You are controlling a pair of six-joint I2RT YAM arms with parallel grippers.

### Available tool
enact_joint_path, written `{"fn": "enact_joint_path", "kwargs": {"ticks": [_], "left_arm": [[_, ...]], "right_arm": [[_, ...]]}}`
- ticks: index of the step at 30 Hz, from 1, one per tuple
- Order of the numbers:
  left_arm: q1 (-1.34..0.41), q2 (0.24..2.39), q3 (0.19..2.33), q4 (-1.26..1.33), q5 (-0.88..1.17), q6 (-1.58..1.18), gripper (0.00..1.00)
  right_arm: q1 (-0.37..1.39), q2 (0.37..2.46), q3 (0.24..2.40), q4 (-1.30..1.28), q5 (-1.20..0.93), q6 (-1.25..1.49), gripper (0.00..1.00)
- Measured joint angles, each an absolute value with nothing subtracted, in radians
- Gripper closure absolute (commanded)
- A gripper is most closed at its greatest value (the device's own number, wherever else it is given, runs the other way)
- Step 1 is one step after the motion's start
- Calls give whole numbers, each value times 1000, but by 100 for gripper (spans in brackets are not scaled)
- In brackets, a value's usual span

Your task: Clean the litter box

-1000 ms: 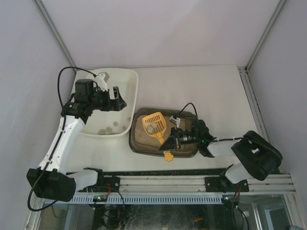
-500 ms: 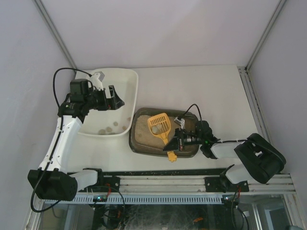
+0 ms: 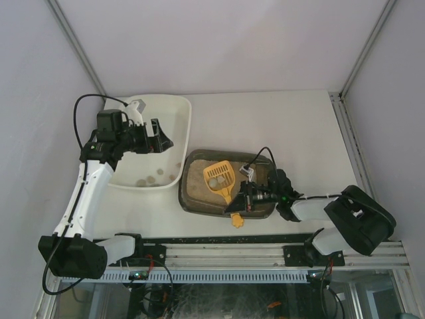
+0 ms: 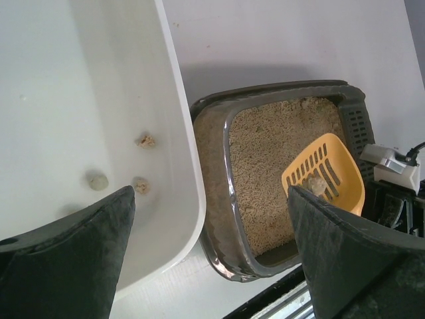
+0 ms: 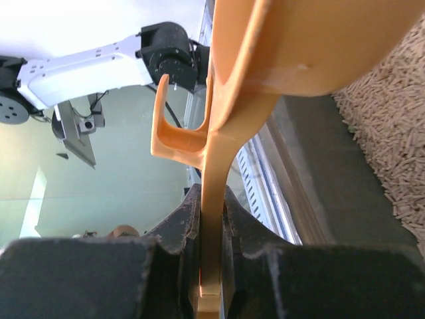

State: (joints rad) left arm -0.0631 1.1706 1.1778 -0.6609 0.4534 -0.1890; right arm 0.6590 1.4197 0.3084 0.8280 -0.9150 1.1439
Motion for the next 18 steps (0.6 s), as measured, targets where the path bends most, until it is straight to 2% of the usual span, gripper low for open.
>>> {"fn": "enact_joint_path", "kwargs": {"ticks": [13,18], "left_arm": [[-63,1170,1178,-666,481,-172,0],[-63,1170,1178,-669,486,-171,0]], "right_arm": [[671,1381,331,696,-875,1095,100],[577,1377,309,731,-889,1113,100]]}}
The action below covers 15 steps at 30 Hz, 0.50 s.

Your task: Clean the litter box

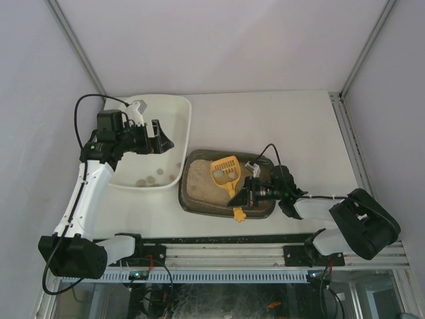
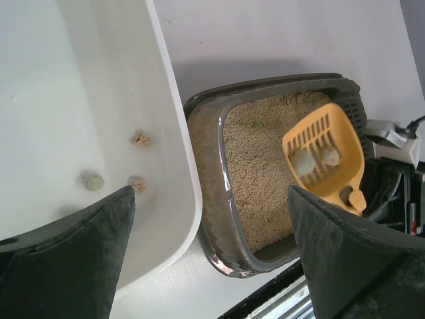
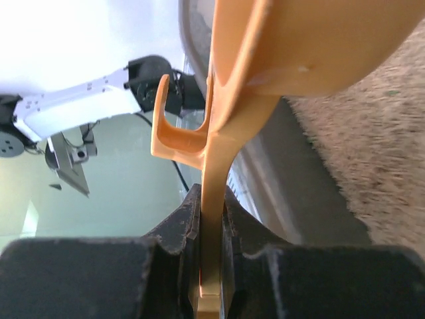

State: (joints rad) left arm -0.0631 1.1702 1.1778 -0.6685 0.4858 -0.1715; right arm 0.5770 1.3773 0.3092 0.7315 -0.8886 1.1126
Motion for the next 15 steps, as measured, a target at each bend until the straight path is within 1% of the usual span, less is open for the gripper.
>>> {"fn": "enact_joint_path", "kwargs": {"ticks": [2,4,8,12,14,15], "left_arm": [[-63,1170,1178,-669,486,-171,0],[-63,1170,1178,-669,488,-171,0],[-63,1170,1178,-672,507,-168,0],[-63,1170,1178,-677,516,-163,0],[-63,1171,1181,-690,505,-152,0],[-62,1172,1185,-698,493,-145,0]], "right_arm": [[616,1365,328,683,-879,1095,100],[636,1356,336,692,-898,1097,100],[590,1357,315,759,-916,1125,100],[611,1364,318,758,-924,1126,100],[611,1363,332,728,-933,1121,100],[613,1362,361,670,-933,1105,100]]}}
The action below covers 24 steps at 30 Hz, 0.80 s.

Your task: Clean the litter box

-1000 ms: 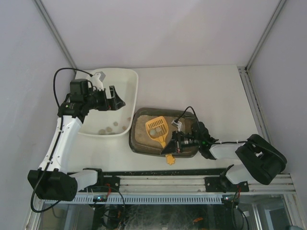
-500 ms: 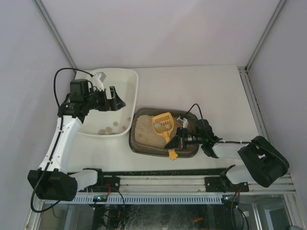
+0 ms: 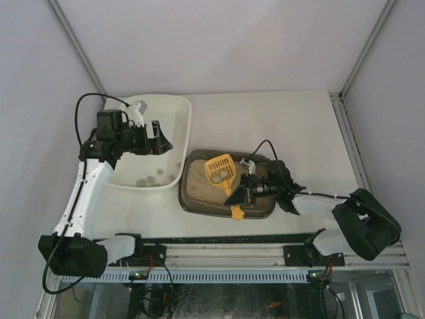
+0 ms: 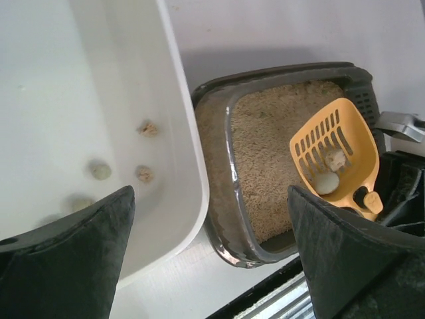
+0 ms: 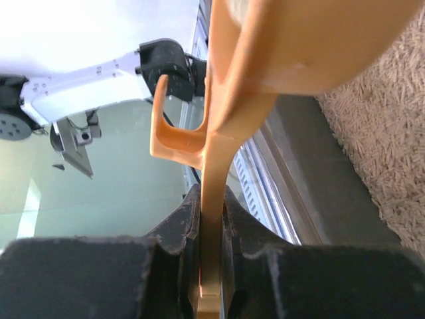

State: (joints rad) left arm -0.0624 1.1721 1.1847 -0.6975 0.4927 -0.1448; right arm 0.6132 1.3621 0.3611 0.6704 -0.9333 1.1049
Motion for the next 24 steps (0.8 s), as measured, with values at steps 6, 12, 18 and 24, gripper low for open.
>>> {"fn": "enact_joint_path", "kwargs": {"ticks": [6,12,18,24], "left_arm": [[22,1229,1365,-809,402,-126,0],[168,1290,1600,-898,372,-139,0],[223,1356,1747,-974,239,-218,0],[225,1339,1710,-994,113,-284,7]], "right_arm": [[642,1364,765,168,-882,878,100],[643,1526,1152,-123,-889,680,100],[683,1870,1537,-458,-780,536,100],[788,2070,1830,-701,-592,434,100]]}}
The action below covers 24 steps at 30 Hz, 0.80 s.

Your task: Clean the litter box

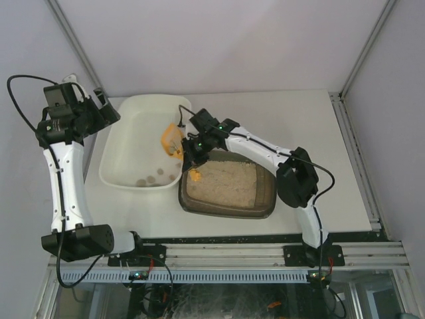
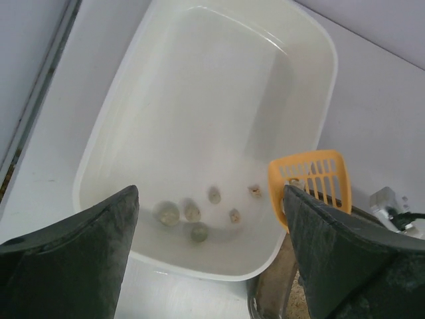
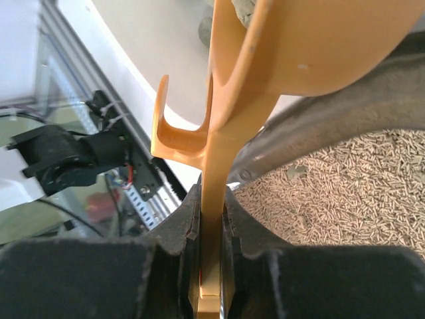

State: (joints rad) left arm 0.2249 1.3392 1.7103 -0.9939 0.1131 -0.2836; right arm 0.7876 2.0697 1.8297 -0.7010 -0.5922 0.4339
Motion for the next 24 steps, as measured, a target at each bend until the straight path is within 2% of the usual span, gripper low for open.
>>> {"fn": "enact_joint_path", "kwargs": {"ticks": [6,14,24], "left_arm": [[229,1232,1642,-951,31,-313,6],[230,1127,1632,-901,-54,-331,7],[230,1134,1603,-886,-156,-330,7]], "right_arm": [[913,2176,2053,-890,-367,345,100],[1067,2330,2366,-1137,46,247,100],[1181,2371,2405,-1198,456,157,100]]}}
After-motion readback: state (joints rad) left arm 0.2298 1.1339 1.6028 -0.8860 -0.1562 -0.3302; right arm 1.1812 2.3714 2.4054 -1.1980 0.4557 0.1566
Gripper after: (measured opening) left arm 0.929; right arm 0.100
